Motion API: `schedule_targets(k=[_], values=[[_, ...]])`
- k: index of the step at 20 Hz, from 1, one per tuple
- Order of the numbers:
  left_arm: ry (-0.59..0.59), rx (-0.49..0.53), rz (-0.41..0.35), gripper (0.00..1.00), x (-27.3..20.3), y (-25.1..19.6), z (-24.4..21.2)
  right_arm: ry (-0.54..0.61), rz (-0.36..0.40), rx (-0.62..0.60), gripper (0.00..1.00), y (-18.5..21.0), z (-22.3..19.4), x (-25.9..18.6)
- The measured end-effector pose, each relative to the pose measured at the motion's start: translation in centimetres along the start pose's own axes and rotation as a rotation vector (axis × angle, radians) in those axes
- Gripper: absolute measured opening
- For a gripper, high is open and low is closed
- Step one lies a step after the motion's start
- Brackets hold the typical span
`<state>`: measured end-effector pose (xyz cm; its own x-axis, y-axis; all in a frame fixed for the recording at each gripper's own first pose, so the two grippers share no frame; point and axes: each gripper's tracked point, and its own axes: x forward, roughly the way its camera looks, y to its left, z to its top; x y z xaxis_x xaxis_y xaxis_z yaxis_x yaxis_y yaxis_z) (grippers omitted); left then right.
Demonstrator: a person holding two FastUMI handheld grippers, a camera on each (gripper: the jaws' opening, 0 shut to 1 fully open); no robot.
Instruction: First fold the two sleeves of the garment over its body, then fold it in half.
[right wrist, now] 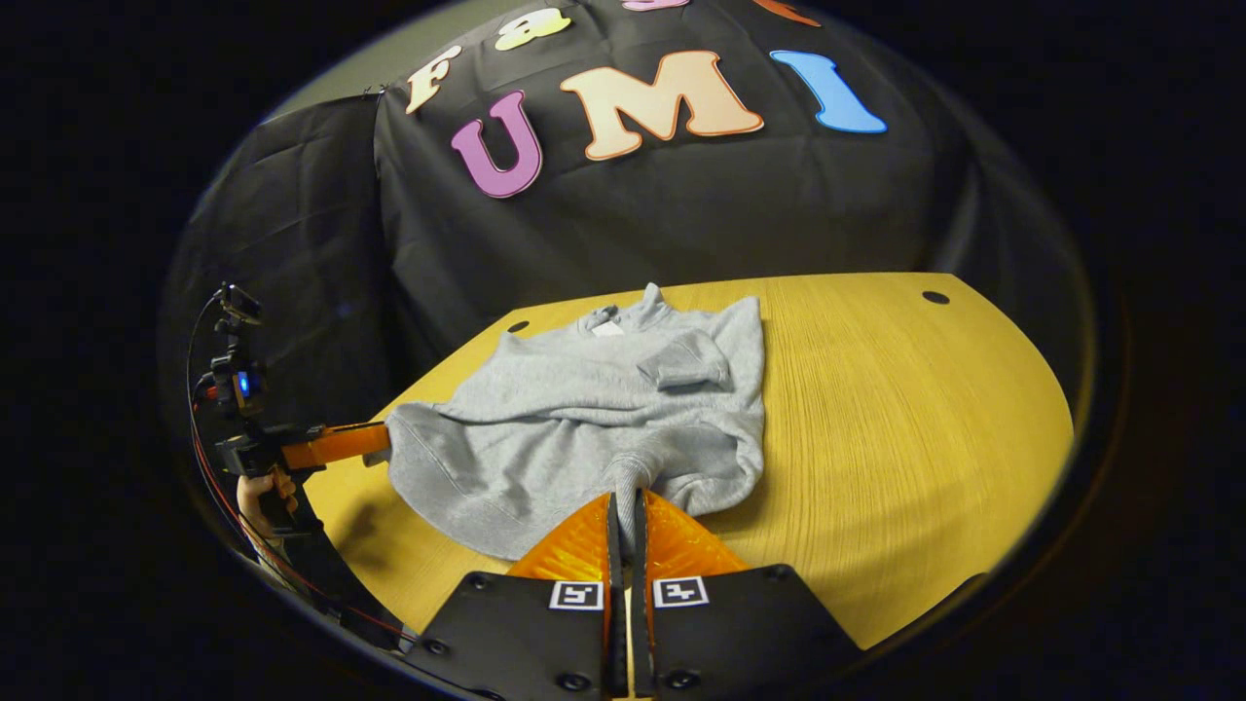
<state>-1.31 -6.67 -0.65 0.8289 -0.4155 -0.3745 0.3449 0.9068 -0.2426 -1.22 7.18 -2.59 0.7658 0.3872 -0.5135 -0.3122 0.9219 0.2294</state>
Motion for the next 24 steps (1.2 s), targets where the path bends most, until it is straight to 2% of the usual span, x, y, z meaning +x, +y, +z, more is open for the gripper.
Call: schedule_targets(k=[7, 12, 19, 24], values=[[-0.060, -0.088, 0.013, 0.00, 4.5, 2.3, 4.2, -0.053, 0.011, 0.073, 0.04, -1.5, 5.3, 4.8], [-0.082, -0.132, 0.016, 0.00, 8.2, 3.6, 6.7, -0.055, -0.018, 0.133, 0.04, -4.2, 7.9, 8.3], [-0.127, -0.141, 0.089, 0.00, 12.1, 5.2, 8.8, -0.039, -0.043, 0.151, 0.04, -6.2, 9.7, 12.9], [-0.111, -0.119, 0.154, 0.00, 14.8, 6.4, 8.3, -0.018, -0.045, 0.167, 0.04, -6.9, 9.5, 15.3]])
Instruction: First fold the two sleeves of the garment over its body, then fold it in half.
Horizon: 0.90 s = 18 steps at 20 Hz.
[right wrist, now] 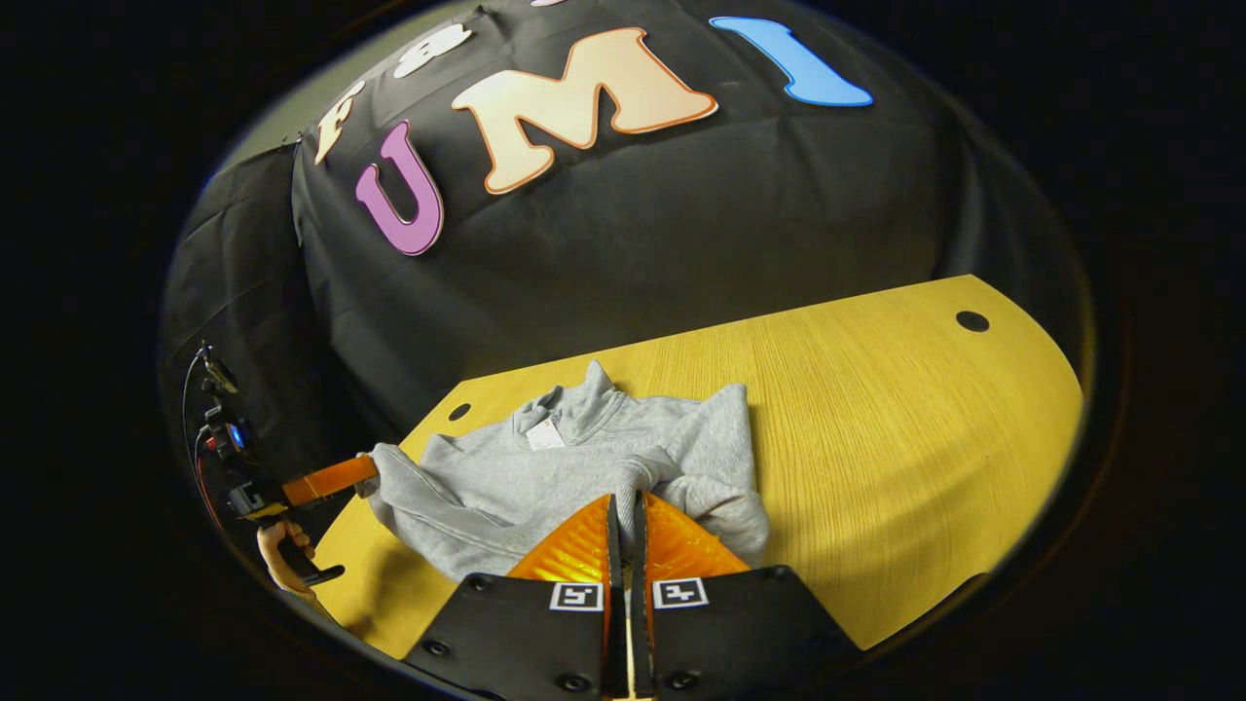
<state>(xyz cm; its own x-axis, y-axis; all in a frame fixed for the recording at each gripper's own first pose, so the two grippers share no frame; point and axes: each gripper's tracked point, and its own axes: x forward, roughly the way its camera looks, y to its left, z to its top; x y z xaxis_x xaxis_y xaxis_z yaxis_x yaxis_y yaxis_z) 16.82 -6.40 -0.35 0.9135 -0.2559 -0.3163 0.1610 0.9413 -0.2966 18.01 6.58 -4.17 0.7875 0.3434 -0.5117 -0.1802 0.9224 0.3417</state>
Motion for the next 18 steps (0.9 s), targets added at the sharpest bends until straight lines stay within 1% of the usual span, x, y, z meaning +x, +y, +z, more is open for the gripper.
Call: schedule_targets(k=[3, 5, 6, 7, 8, 9, 10, 11, 12, 13, 14, 15, 17, 18], values=[[0.016, 0.026, 0.025, 0.00, 1.0, 0.3, -0.6, 0.011, 0.013, 0.046, 0.04, -0.1, 0.2, 0.6], [0.018, 0.051, 0.045, 0.00, 1.5, 0.6, -0.6, 0.017, 0.018, 0.072, 0.06, -0.3, 0.1, 0.6], [0.013, 0.066, 0.063, 0.03, 1.7, 0.9, -0.4, 0.012, 0.005, 0.073, 0.06, -0.6, 0.3, 0.8], [0.008, 0.077, 0.069, 0.04, 1.6, 1.0, 0.0, 0.001, -0.012, 0.067, 0.13, -1.0, 0.6, 1.1], [0.001, 0.087, 0.077, 0.04, 1.6, 1.1, 0.2, -0.009, -0.021, 0.064, 0.16, -1.4, 1.0, 1.1], [-0.006, 0.101, 0.092, 0.06, 1.4, 1.4, 0.4, -0.019, -0.025, 0.066, 0.27, -1.5, 1.3, 0.9], [-0.009, 0.115, 0.104, 0.19, 1.3, 1.7, 0.8, -0.028, -0.022, 0.063, 0.25, -1.5, 1.7, 0.8], [-0.016, 0.120, 0.115, 0.25, 1.3, 2.0, 0.9, -0.038, -0.022, 0.057, 0.51, -1.4, 2.0, 0.4], [-0.027, 0.124, 0.138, 0.49, 1.2, 2.4, 1.2, -0.047, -0.030, 0.044, 0.57, -1.5, 2.3, 0.2], [-0.033, 0.129, 0.168, 0.74, 1.1, 3.0, 1.5, -0.057, -0.048, 0.024, 0.77, -1.9, 2.3, 0.0], [-0.038, 0.133, 0.194, 0.98, 0.7, 3.5, 1.5, -0.072, -0.057, 0.001, 0.93, -2.0, 2.6, -0.3], [-0.043, 0.133, 0.208, 0.94, 0.2, 3.8, 1.7, -0.085, -0.061, -0.018, 0.97, -1.8, 3.1, -0.9], [-0.063, 0.117, 0.213, 0.95, -0.8, 3.9, 2.4, -0.116, -0.057, -0.038, 0.98, -1.2, 3.8, -2.0], [-0.082, 0.112, 0.216, 0.94, -1.3, 3.9, 3.0, -0.134, -0.048, -0.039, 0.98, -0.6, 4.2, -2.6]])
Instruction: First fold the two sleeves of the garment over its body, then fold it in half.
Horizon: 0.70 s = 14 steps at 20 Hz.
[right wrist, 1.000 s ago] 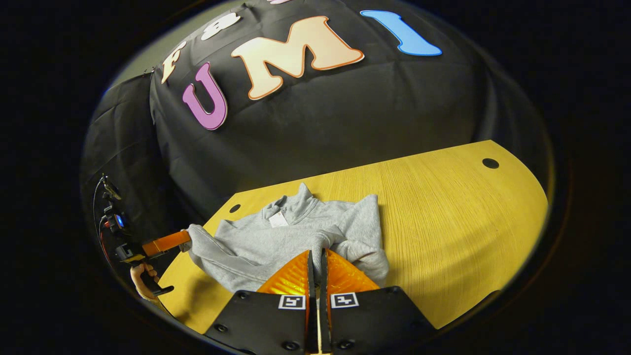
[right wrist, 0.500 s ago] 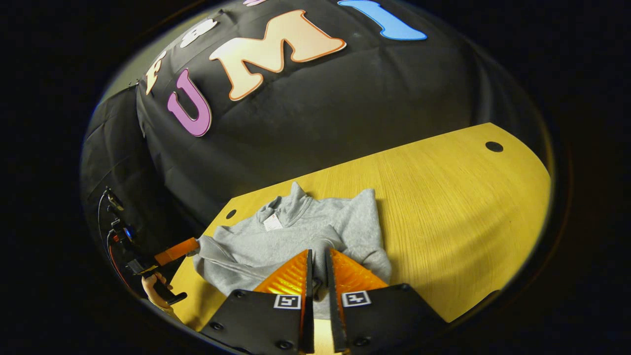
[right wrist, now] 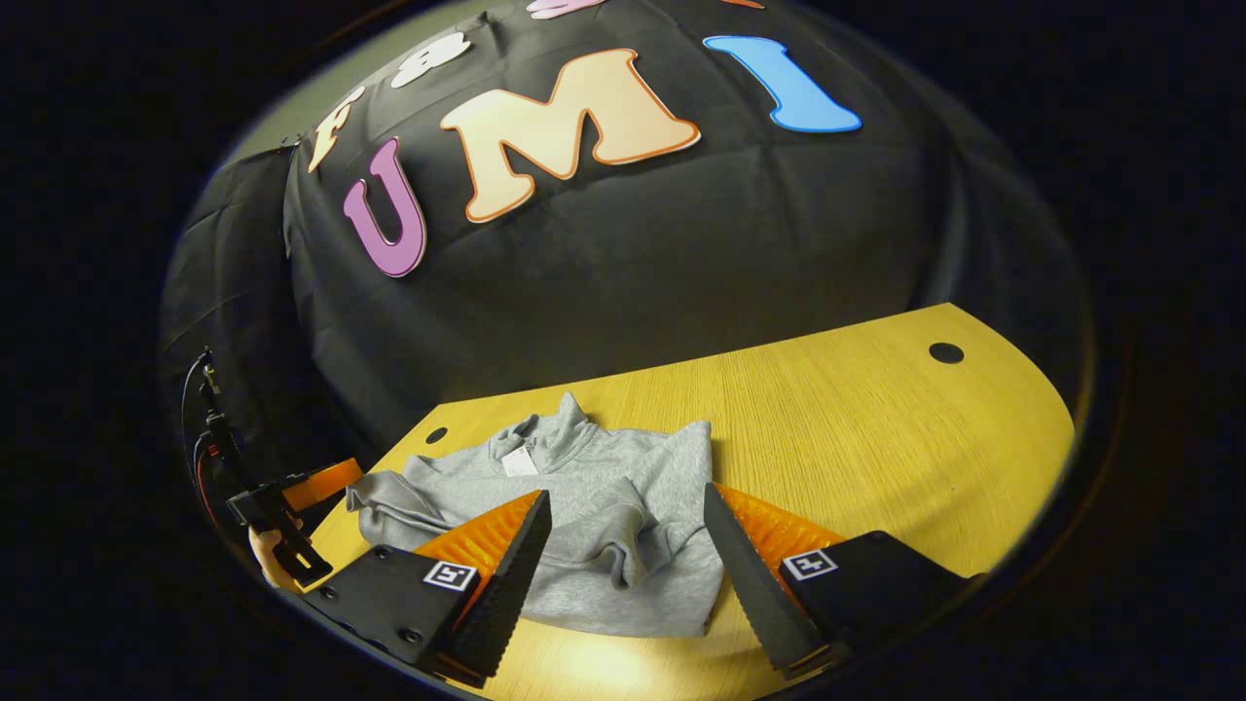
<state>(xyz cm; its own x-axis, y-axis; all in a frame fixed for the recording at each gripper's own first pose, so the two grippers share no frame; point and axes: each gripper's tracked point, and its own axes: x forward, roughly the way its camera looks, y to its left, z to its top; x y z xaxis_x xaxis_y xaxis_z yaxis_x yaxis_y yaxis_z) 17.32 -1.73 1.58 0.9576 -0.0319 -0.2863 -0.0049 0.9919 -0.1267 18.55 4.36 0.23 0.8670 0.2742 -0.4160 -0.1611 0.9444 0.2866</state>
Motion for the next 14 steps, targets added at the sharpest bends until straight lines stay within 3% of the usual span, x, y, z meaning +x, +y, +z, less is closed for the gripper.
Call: schedule_targets(k=[1, 2, 8, 14], values=[[-0.022, 0.003, 0.004, 0.95, -0.6, 0.3, 0.6, -0.014, 0.005, 0.000, 0.93, 0.3, 0.2, -0.6], [-0.043, 0.014, 0.014, 0.95, -1.2, 0.6, 1.3, -0.030, 0.010, -0.003, 0.98, 0.7, 0.5, -1.2], [-0.171, 0.061, 0.032, 0.93, -6.0, 1.4, 4.0, -0.121, 0.023, -0.022, 0.98, 2.9, 0.3, -5.8], [-0.258, 0.068, 0.004, 0.94, -11.7, 1.2, 3.9, -0.225, 0.065, -0.091, 0.97, 6.1, -1.1, -11.9]])
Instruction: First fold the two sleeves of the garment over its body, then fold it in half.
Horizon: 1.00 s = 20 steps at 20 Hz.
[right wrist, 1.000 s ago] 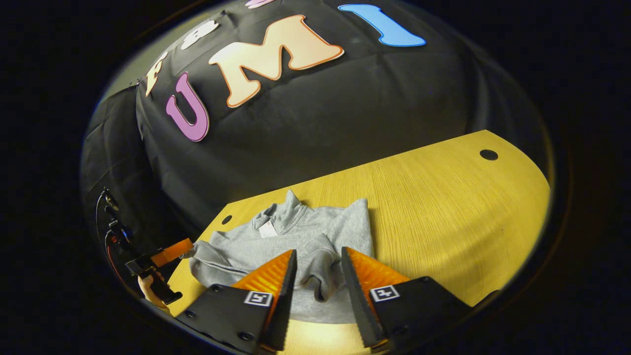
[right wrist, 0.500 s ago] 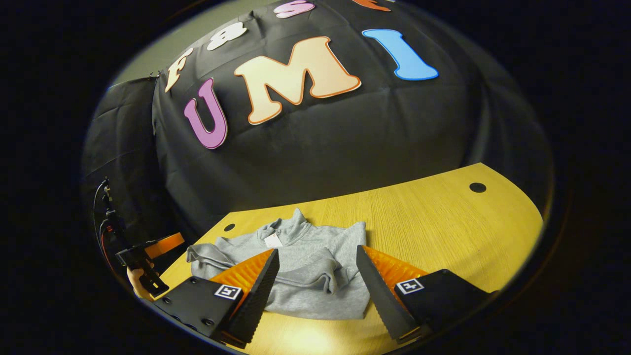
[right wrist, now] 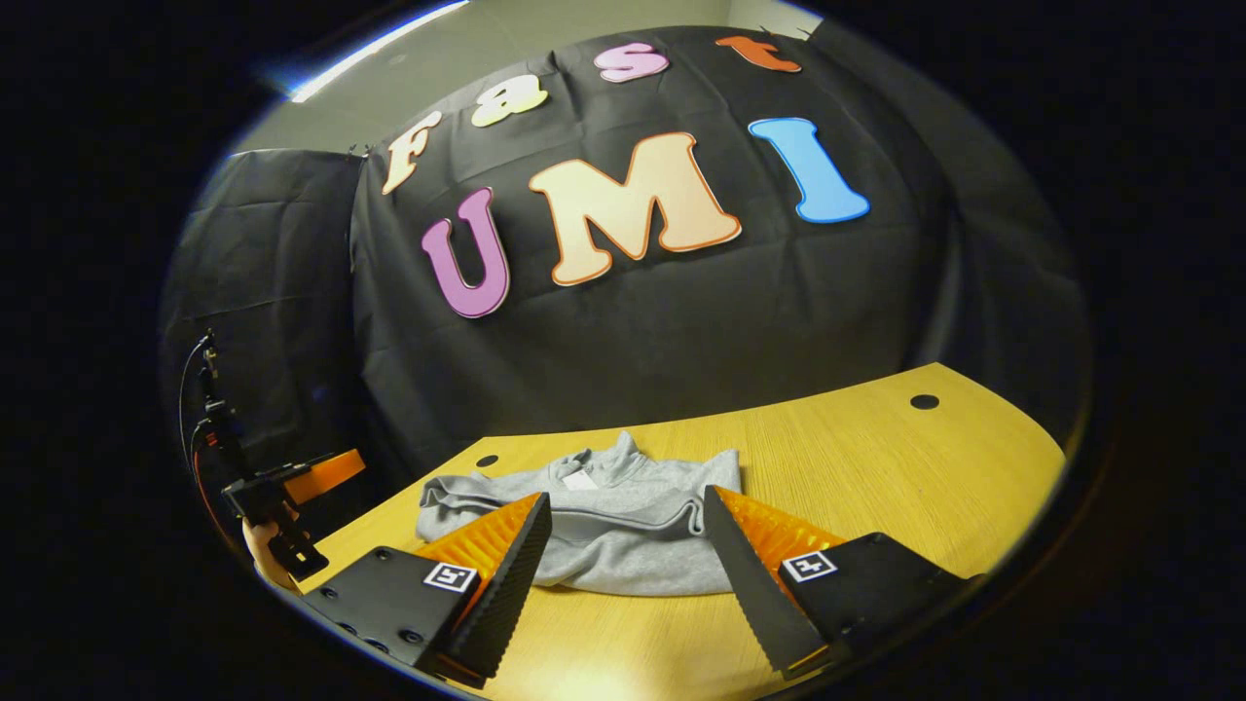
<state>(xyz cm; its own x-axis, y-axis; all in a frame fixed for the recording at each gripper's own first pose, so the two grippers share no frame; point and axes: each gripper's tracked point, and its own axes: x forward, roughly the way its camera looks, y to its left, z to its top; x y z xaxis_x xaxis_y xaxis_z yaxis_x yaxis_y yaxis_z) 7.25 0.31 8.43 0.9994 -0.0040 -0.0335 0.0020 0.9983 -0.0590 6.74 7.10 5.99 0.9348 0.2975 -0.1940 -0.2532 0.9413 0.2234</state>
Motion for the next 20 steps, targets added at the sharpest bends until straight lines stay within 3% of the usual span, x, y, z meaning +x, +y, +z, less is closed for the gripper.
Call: schedule_targets(k=[10, 11, 12, 20], values=[[-0.093, 0.060, -0.009, 0.93, -4.8, -0.6, -0.5, -0.146, 0.004, -0.113, 0.97, 2.8, -1.0, -4.8], [-0.087, 0.070, -0.015, 0.93, -5.0, -0.5, -0.9, -0.155, -0.003, -0.119, 0.93, 2.5, -0.9, -4.7], [-0.087, 0.072, -0.012, 0.94, -5.0, -0.5, -0.9, -0.156, -0.018, -0.123, 0.97, 2.1, -1.0, -4.7], [-0.079, 0.053, -0.031, 0.93, -5.3, -1.2, -1.1, -0.140, -0.005, -0.113, 0.97, 2.4, -1.5, -4.9]])
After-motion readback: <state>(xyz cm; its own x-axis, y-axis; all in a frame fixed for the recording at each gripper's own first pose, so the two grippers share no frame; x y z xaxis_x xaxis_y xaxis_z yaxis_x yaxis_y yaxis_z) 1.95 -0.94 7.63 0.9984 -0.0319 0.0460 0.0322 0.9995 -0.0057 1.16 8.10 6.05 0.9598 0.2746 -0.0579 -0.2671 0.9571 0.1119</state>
